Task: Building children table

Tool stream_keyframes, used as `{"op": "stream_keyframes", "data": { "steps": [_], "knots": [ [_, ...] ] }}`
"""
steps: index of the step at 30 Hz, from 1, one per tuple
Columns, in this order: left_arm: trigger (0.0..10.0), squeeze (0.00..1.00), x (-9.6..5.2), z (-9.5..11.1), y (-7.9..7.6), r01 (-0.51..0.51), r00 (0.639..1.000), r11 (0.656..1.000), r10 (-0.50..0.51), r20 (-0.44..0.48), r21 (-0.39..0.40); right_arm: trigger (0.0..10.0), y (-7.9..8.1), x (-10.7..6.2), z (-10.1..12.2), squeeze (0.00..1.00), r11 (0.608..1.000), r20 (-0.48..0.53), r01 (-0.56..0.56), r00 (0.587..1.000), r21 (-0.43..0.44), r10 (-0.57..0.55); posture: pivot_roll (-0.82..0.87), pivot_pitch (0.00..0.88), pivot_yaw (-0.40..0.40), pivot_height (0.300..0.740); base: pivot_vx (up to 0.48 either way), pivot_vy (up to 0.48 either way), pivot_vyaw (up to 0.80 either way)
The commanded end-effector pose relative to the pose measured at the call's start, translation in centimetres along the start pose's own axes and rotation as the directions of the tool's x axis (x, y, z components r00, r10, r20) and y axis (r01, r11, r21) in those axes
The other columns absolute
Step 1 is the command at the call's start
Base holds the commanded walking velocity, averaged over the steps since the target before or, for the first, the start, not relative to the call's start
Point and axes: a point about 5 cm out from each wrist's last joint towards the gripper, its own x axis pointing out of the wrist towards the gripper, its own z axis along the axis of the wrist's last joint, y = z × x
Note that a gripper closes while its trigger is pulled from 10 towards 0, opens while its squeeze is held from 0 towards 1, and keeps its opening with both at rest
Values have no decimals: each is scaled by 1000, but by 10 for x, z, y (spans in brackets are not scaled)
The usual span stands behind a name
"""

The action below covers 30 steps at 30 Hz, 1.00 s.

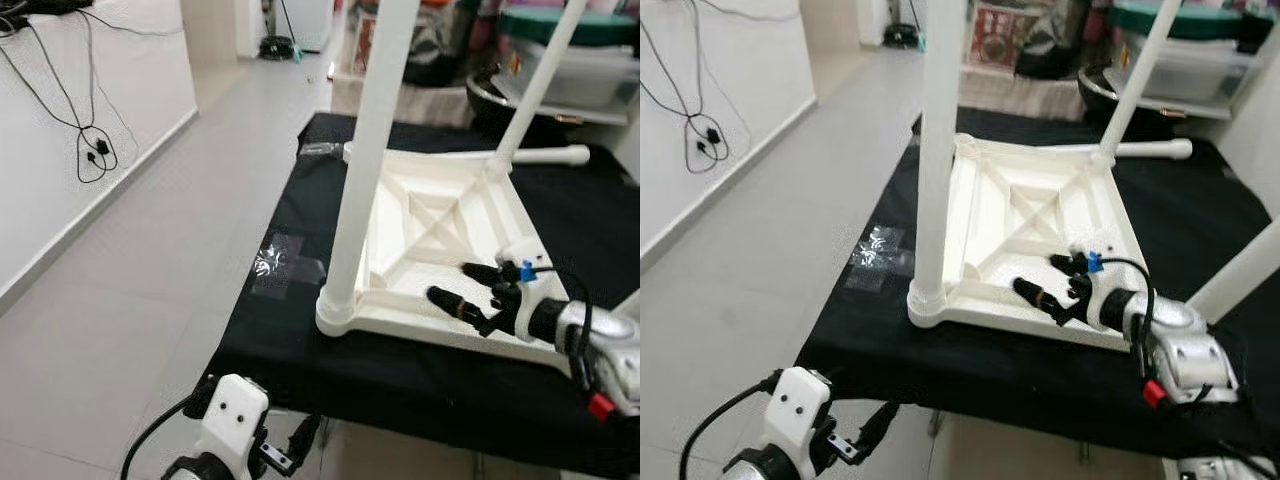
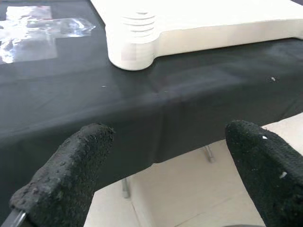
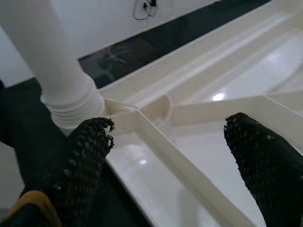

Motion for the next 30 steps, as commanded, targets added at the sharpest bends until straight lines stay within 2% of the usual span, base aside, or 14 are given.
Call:
{"op": "stream_keyframes", "data": {
  "steps": [1,3,5,6,9,18,21,25,30],
  "knots": [
    [10000,0,-4,0,-2,14,1000,1000,-14,-14,2,10000,4,2,9,1000,995,47,-101,994,13,101,140,126,-112,740,0,0,0],
    [10000,0,-7,1,-4,28,999,1000,-28,-16,14,10000,5,6,15,1000,987,89,-159,983,-5,159,141,127,-110,740,0,0,0],
    [10000,0,-7,1,-4,28,999,1000,-28,-16,14,10000,5,6,15,1000,987,89,-159,983,-5,159,141,127,-110,740,0,0,0],
    [10000,0,-8,1,-4,35,999,999,-34,-19,17,10000,6,7,17,0,982,101,-188,977,-10,188,143,126,-109,740,0,0,0],
    [10000,0,-9,1,-7,49,999,999,-49,-19,20,10000,15,10,25,0,961,142,-277,951,-4,275,145,122,-110,740,0,0,0],
    [10000,0,-9,1,-8,55,998,998,-55,-20,17,10000,23,9,30,0,932,180,-363,916,-10,358,142,114,-109,740,0,0,0],
    [10000,0,-9,1,-8,56,998,998,-55,-20,12,10000,25,16,36,0,930,211,-368,907,-23,364,138,110,-107,740,0,0,0],
    [10000,0,-7,1,-8,56,998,998,-56,-14,13,10000,38,36,49,0,920,270,-391,882,-39,386,141,102,-111,740,0,0,0],
    [10000,0,-6,2,-9,53,999,998,-53,-8,21,10000,44,45,54,0,914,283,-405,872,-42,399,143,103,-117,740,0,0,0]
  ]
}}
